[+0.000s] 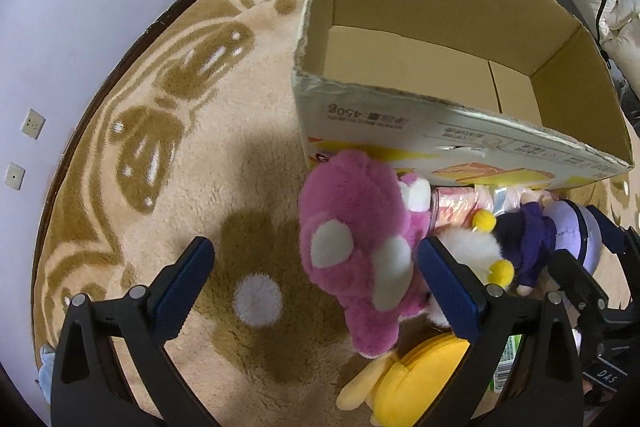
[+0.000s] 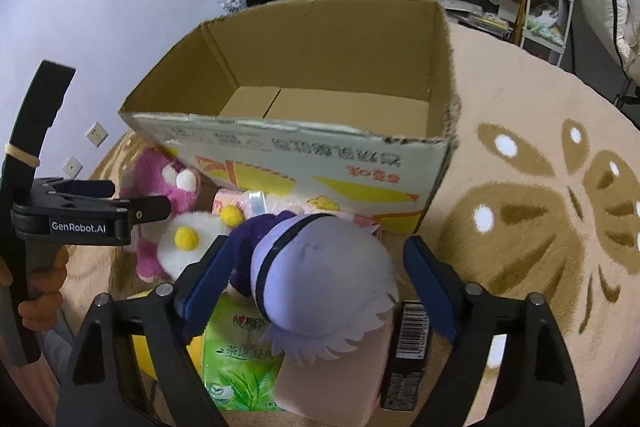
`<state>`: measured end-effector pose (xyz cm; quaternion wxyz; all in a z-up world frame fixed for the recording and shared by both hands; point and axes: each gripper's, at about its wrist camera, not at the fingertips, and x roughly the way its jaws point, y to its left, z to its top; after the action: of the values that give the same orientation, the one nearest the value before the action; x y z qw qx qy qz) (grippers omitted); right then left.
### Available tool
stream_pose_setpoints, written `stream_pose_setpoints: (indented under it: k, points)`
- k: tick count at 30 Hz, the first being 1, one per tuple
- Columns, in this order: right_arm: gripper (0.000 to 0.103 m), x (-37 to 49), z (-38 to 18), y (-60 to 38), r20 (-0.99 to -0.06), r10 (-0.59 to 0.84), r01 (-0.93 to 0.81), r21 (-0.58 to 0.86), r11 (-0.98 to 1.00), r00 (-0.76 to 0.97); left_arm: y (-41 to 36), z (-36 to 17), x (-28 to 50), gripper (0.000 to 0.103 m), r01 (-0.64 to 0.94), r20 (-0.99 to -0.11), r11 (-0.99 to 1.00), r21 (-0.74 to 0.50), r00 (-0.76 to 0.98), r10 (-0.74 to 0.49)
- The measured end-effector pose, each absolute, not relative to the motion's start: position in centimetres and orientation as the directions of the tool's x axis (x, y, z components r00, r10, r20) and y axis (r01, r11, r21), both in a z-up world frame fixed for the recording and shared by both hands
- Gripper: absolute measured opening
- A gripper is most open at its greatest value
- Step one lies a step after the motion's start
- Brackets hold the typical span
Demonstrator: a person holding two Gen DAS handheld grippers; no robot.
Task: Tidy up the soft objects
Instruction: 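Lower the left tool onto the pink plush while the right tool grasps the lavender-haired doll, then lift the pink plush with the left tool while the right tool lifts the doll toward the box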
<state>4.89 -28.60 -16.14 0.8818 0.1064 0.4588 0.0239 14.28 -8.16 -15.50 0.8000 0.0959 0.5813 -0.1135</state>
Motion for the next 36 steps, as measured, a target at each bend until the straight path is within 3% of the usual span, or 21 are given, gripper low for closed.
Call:
stream_pose_setpoints:
  k: [9, 16, 23, 36]
  points:
    - [0.071, 4.9, -16.8, -28.3, -0.818, 0.161, 0.043, 0.220, 0.975, 0.552, -9.4, -16.2, 13.9, 0.073, 0.328, -0.958, 0.945, 0.002, 0.272, -0.093]
    - [0.070, 4.8, -16.6, -28.2, -0.815, 0.144, 0.050, 0.207, 0.977, 0.561, -9.3, -16.7, 13.9, 0.042, 0.316, -0.959, 0.942, -0.115, 0.213, -0.189]
    - [0.069, 4.0, -15.8, -28.0, -0.800, 0.100, 0.066, 0.171, 0.983, 0.591, -9.6, -16.3, 13.9, 0.036, 0.329, -0.953, 0.939, -0.102, 0.239, -0.187]
    - [0.069, 2.6, -13.6, -28.0, -0.756, 0.061, 0.085, 0.152, 0.985, 0.652, -8.2, -13.5, 12.2, 0.035, 0.307, -0.925, 0.952, -0.011, 0.359, -0.127]
